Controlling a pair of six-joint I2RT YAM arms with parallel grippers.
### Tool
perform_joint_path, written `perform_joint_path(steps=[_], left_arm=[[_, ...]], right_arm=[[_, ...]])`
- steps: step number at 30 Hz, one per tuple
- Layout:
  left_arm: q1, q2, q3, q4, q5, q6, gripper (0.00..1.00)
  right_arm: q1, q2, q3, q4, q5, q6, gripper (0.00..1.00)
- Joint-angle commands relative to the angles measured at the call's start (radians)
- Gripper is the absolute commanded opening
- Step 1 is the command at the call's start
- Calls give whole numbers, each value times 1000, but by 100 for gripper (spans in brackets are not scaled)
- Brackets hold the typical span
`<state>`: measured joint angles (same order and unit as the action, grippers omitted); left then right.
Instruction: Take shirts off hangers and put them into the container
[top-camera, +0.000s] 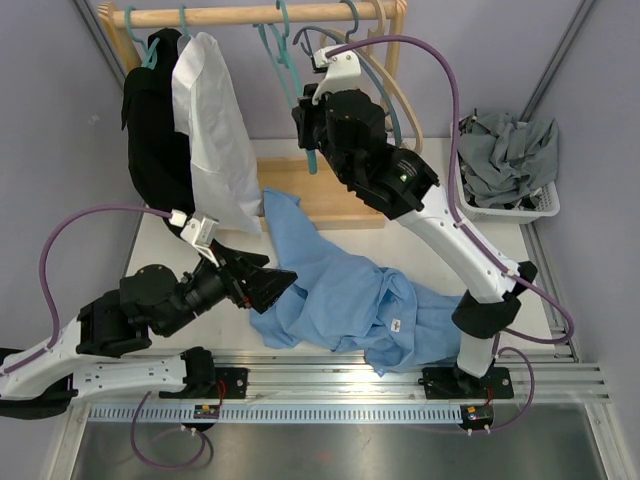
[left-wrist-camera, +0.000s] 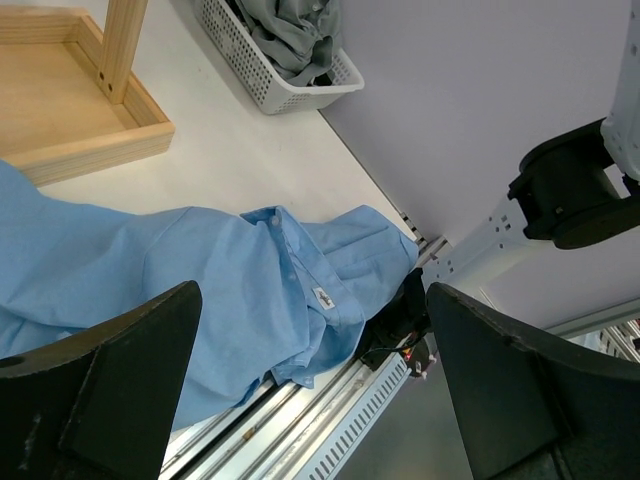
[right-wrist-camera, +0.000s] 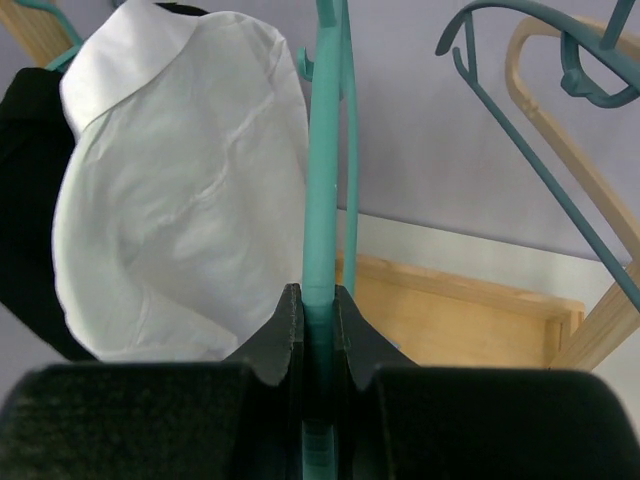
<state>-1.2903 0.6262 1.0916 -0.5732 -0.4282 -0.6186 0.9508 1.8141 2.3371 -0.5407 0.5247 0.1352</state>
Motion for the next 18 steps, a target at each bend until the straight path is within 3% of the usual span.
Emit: perform_joint_path(steps=[1,8,18], left_arm=[[-7,-17,-16,46,23,-23,99],[-10,-2,-15,35,40,-23,99],[-15,38,-7,59,52,-20,99]], right_arm=[[-49,47,109,91,138,45,0],[-153,83,131,74,176,125,0],[-242,146,240,-16,-55,182,0]])
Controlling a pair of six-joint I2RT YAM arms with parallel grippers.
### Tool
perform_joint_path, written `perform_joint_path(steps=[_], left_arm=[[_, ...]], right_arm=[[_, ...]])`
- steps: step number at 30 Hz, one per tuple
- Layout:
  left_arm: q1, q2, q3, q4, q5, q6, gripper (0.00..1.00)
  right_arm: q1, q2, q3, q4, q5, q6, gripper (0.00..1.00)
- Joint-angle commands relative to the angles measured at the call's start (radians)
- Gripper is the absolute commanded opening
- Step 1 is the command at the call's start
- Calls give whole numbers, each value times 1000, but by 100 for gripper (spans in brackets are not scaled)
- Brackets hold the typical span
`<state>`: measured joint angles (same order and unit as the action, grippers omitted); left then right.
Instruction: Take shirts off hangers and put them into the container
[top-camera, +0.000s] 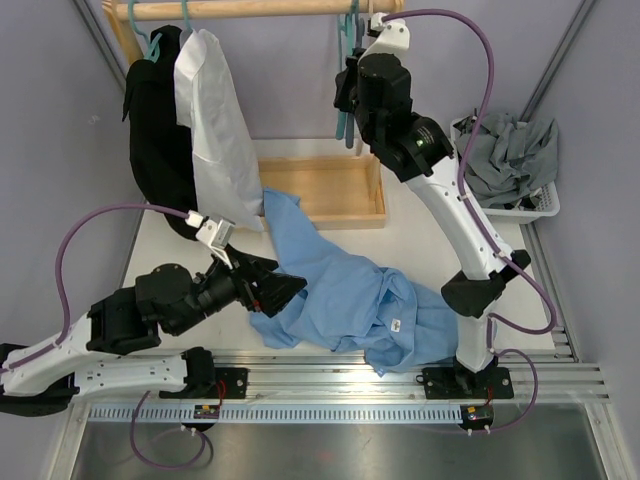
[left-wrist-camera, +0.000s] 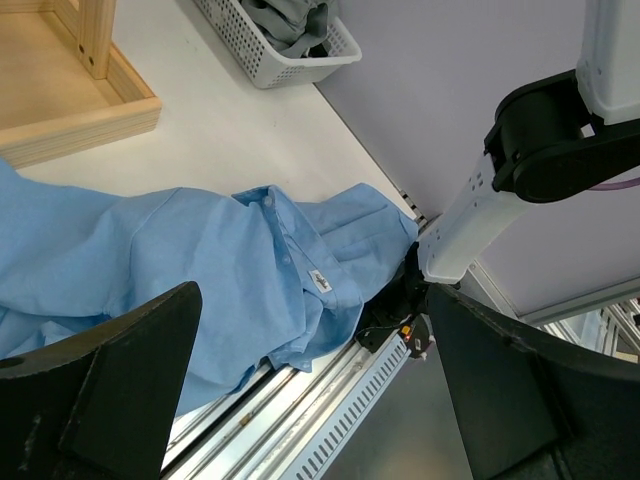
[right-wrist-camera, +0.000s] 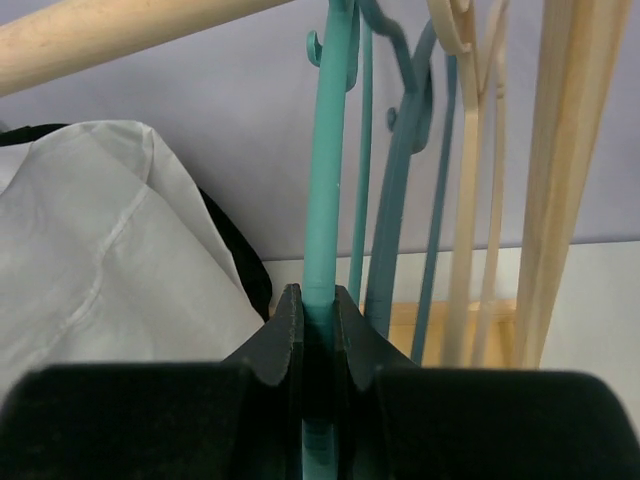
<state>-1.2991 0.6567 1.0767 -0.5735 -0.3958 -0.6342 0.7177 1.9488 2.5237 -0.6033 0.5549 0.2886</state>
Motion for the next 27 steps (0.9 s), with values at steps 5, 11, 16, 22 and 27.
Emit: perform_joint_path(steps=[5,11,16,22,27], left_arm=[[-11,17,11,63,15,-9,99],[-17,9,6,66,6,-12,99],[-23,-6,3,61,-2,-13,99],[-26,-26,-3,57,-12,-19,99],[-28,-26,-4,54,-18,-18,99]], right_arm=[[-11,38,92,16,-238,3,0],[-11,38,77,-35,-245,4,0],[-11,41,53,-62,-211,27,0],[-9,50,53,-121,-225,50,0],[-8,7,4,-96,-222,34,13]])
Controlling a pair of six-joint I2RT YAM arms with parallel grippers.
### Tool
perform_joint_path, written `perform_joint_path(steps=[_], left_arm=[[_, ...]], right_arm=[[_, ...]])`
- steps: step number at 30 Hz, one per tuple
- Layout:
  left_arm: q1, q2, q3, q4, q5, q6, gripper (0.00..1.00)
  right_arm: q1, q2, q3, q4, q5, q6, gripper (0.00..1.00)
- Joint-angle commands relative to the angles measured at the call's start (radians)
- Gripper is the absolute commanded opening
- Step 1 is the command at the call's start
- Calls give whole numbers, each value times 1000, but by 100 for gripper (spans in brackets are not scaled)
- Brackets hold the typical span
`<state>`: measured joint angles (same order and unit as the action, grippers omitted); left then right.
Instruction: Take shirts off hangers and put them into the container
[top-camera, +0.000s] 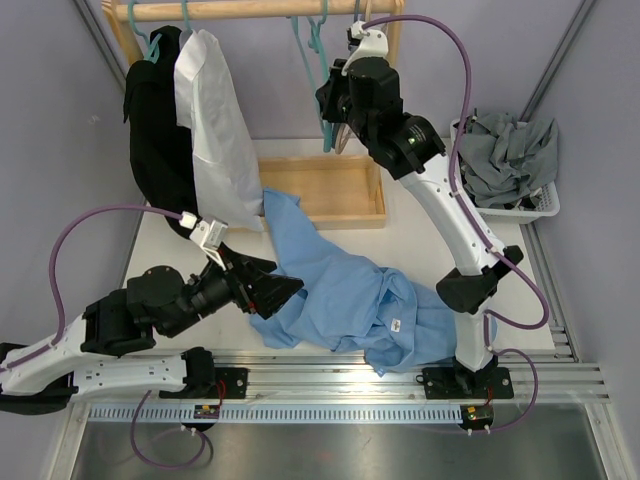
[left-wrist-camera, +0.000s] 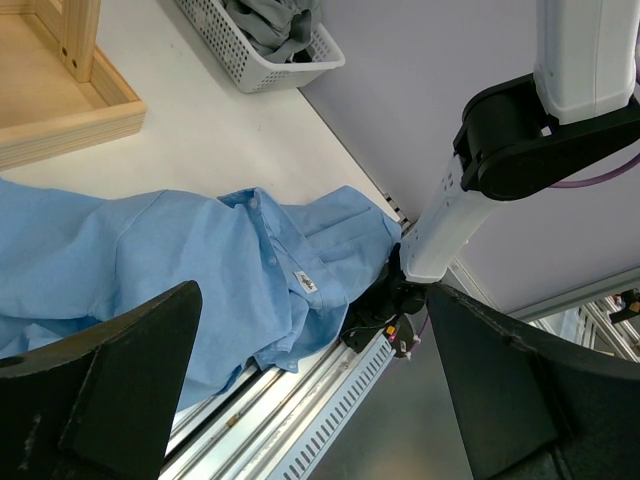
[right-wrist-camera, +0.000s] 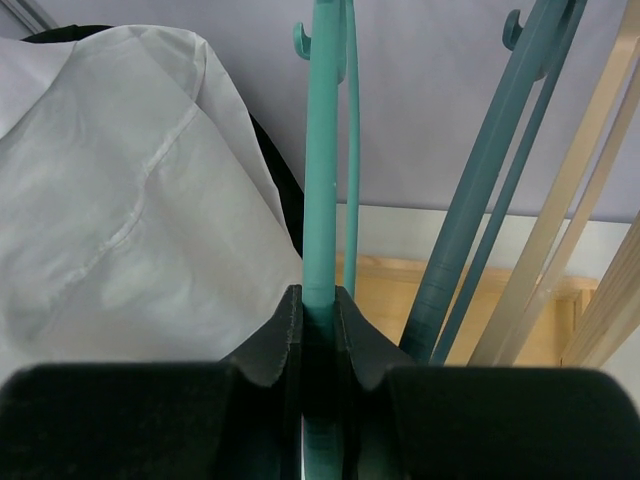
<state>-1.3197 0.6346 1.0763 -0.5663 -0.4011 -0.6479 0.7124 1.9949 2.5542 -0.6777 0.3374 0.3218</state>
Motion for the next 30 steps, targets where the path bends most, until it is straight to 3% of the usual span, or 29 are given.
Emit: perform_joint_path(steps=[1,3,8,23,24,27,30], left_arm=[[-6,-4,-4,46,-12,-4,99],[-7,0,-4,52,-8,-4,99],[-12,10,-4,63,-5,-7,99],[-27,-13,-13,57,-28,-16,99],[-29,-13,-13,56,-30,-18,99],[-32,-16,-12,52,-33,-15,99],[-30,-19,-12,49,-36,-9,99]], right_arm=[[-2,-47,-32,-14,5,-6,11],[-2,-47,-13,-6,31,-23,0],[-2,40,162,-57,52,-53,0],[-11,64,104,-45,31,-32,0],[-13,64,104,-46,29,-30,6],[-10,38,87,-59,12,-30,42],[21,-34,34,-46,21,-91,57]])
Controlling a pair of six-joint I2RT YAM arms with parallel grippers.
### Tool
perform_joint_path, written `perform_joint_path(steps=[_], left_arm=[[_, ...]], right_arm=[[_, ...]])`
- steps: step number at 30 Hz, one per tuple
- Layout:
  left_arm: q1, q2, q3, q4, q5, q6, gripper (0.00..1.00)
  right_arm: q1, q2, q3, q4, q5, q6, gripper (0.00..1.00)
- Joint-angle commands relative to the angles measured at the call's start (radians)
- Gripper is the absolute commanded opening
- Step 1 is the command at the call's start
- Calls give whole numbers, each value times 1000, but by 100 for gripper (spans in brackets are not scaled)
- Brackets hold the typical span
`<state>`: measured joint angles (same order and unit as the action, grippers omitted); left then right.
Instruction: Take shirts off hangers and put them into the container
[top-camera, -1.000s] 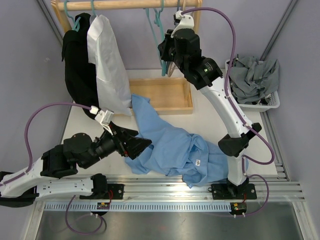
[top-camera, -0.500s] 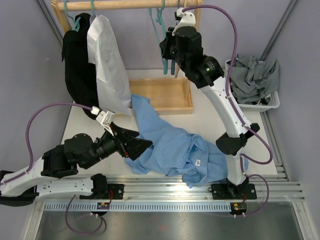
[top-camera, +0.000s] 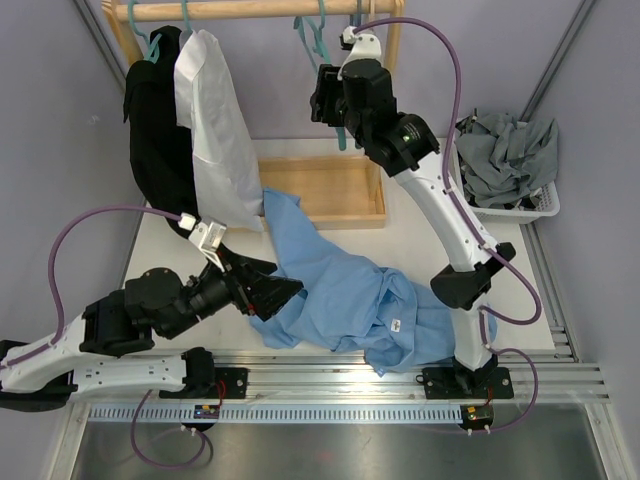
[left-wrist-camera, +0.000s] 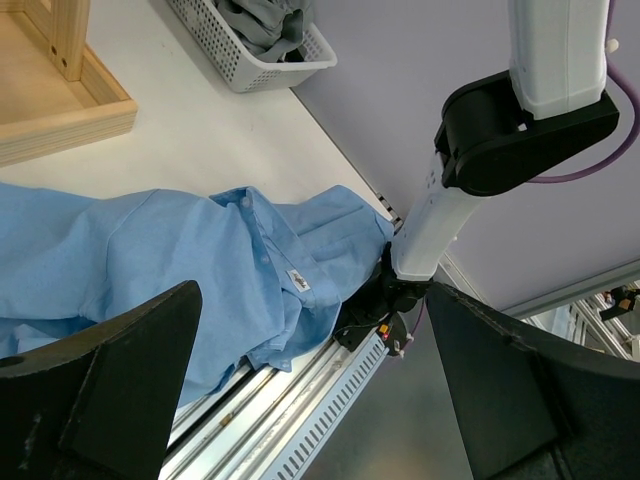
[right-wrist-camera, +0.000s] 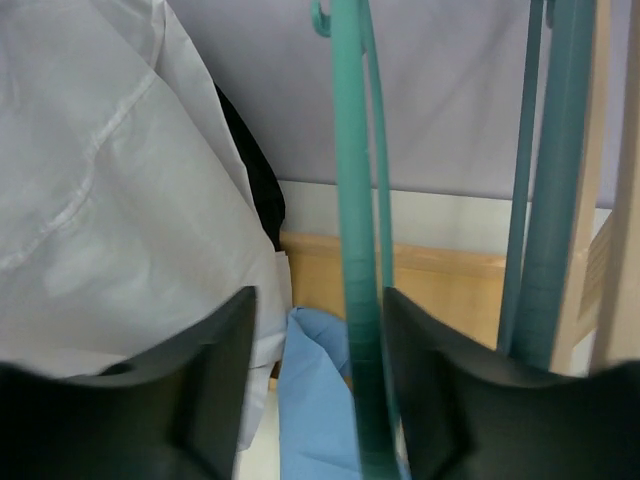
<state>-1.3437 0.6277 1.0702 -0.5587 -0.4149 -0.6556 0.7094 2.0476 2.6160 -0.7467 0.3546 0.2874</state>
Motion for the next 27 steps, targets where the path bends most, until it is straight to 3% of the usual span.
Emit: perform_joint_path(steps=[1,6,9,10,14,18,22,27], left_arm=[[-6,-13,-4,39,-25,4,99],[-8,9,-4,29,-33,19,99],[-8,18,-21,26,-44,20,99],[-8,20,-27,25,-48,17,99],[-9,-5,-58,16,-61,7,99],[-9,-34,-70,-7,-78,-7,99],[-9,-56,-84,-17,-87,-22,99],[-9,-52,-95,-17,-73,-38,99]], right_arm=[[36,-143,-83,36,21,-83,67],[136,-357,-276,83,20,-198,73],[226,-568,-482,44,33,-179,76],[284,-617,-633,40,61,-166,77],[364,-855,-1063,29,130,32,83],[368,-1045,-1486,4,135,257,87],[369,-1116,-1736,33,147,421,89],[368,-1039,-1887,113,112,533,91]])
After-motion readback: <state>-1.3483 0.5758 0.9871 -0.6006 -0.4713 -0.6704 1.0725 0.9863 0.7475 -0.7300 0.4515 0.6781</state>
